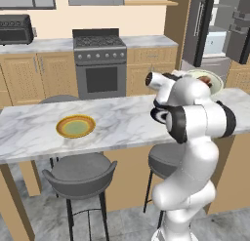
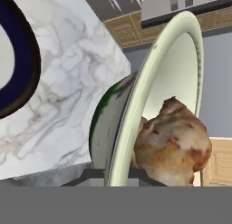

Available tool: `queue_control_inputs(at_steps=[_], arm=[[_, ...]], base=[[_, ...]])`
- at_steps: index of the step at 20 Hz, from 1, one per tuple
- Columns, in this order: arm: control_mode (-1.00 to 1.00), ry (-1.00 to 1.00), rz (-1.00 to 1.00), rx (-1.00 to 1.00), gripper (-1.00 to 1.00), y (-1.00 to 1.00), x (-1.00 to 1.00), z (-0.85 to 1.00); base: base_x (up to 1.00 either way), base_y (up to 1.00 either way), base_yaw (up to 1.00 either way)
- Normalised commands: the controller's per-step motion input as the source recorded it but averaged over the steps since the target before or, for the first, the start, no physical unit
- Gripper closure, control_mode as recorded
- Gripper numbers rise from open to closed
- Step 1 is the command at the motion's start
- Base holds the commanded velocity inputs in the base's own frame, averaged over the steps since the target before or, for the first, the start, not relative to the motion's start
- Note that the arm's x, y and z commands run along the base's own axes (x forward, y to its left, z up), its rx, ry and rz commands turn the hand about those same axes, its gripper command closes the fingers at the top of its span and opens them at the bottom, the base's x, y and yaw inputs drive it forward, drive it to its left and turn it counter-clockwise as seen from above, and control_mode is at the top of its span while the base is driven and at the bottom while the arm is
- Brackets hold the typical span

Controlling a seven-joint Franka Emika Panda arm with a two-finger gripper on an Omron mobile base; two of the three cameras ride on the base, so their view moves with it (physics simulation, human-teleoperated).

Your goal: Pick the chicken drumstick and potato from their plates and place them in the bowl. Then put the bowl in the fridge.

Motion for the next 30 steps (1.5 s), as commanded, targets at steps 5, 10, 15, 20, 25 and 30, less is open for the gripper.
queue_control_inputs(at_steps=[5,10,15,20,25,30], arm=[[-1.00,0.00,0.00,0.00,1.00,0.31,-0.59,0.15],[-1.00,0.00,-0.05,0.00,1.00,0.41,-0.62,0.07],[-1.00,0.00,-0.06,0.00,1.00,0.42,-0.63,0.03],[-1.00,0.02,-0.05,0.04,1.00,0.16,-0.28,0.00],[-1.00,0.00,0.00,0.00,1.00,0.00,0.00,0.00],[-1.00,0.00,0.00,0.00,1.00,0.00,0.00,0.00]], base=[[0.00,0.00,0.00],[0.00,0.00,0.00],[0.00,0.00,0.00],[0.00,0.00,0.00],[0.00,0.00,0.00],[0.00,0.00,0.00]])
